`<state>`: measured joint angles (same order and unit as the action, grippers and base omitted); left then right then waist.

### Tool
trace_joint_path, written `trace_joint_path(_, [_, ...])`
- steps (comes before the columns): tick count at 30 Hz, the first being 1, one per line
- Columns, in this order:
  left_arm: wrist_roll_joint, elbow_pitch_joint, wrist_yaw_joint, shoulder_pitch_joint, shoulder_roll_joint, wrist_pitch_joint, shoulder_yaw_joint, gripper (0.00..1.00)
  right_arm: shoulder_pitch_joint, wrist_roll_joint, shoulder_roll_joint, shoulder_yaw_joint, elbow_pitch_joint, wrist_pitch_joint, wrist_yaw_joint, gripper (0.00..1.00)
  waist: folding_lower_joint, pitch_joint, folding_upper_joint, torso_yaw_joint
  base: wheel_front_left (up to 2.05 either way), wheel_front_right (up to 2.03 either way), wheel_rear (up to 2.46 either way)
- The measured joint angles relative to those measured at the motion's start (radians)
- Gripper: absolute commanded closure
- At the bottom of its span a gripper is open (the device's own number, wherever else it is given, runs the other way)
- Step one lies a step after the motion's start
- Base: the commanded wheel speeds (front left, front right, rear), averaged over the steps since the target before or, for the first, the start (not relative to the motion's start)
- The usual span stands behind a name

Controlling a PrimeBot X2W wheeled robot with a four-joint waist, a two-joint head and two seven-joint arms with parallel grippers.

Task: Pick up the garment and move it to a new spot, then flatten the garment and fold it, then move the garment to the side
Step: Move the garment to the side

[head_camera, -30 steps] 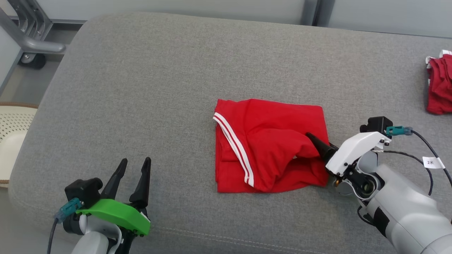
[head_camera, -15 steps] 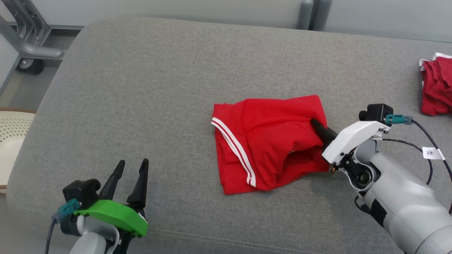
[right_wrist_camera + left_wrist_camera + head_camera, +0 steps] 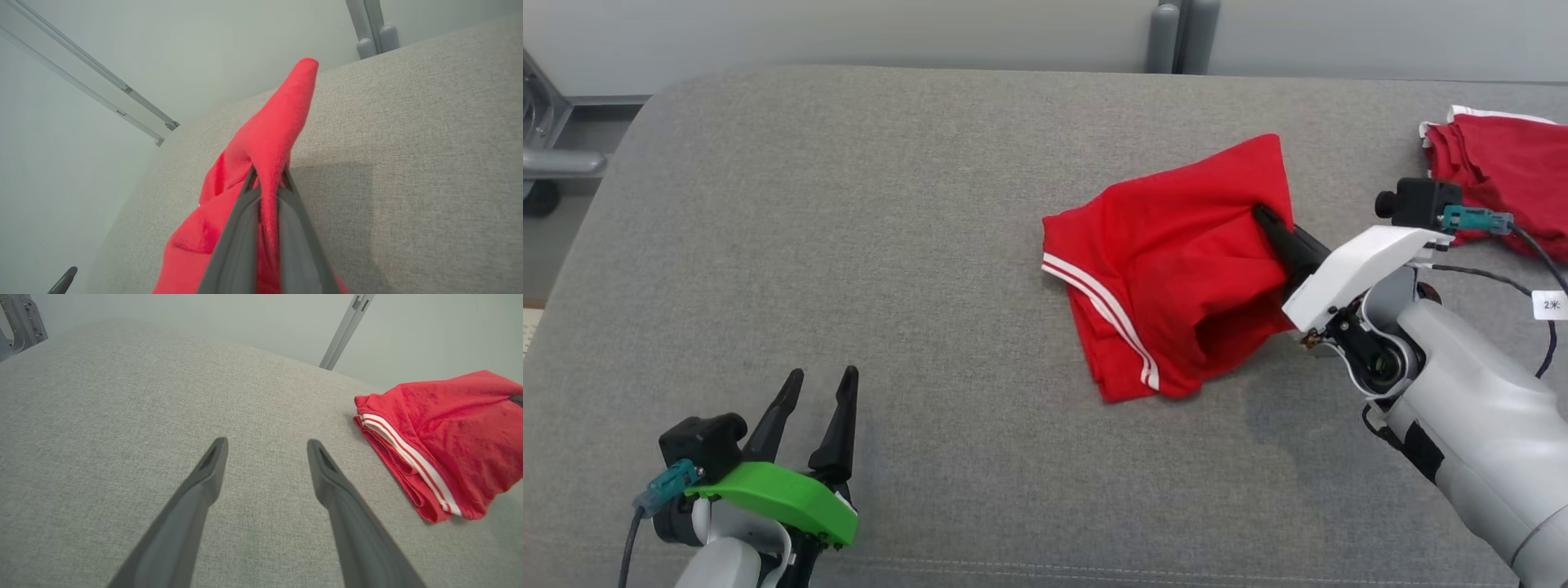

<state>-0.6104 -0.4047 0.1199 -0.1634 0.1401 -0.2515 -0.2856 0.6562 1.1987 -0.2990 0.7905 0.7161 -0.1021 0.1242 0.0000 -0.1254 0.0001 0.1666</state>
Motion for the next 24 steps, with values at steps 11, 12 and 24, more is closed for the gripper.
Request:
trace_joint_path(11, [0.000, 0.028, 0.000, 0.000, 0.001, 0.000, -0.003, 0.00, 0.069, 0.029, -0.069, 0.000, -0.059, 0.060, 0.000, 1.00, 0.0000, -0.007, 0.0000, -0.088, 0.00, 0.00, 0.00])
trace_joint_path(12, [0.000, 0.030, 0.000, 0.000, 0.001, 0.000, -0.004, 0.00, 0.079, 0.028, -0.086, 0.007, -0.060, 0.074, 0.000, 1.00, 0.0000, -0.012, 0.0000, -0.093, 0.00, 0.00, 0.00])
trace_joint_path(24, [0.001, 0.083, 0.003, -0.029, 0.031, 0.015, -0.008, 0.00, 0.246, 0.009, -0.235, 0.021, -0.090, 0.176, 0.000, 1.00, 0.0000, -0.119, 0.0000, -0.130, 0.00, 0.00, 0.00])
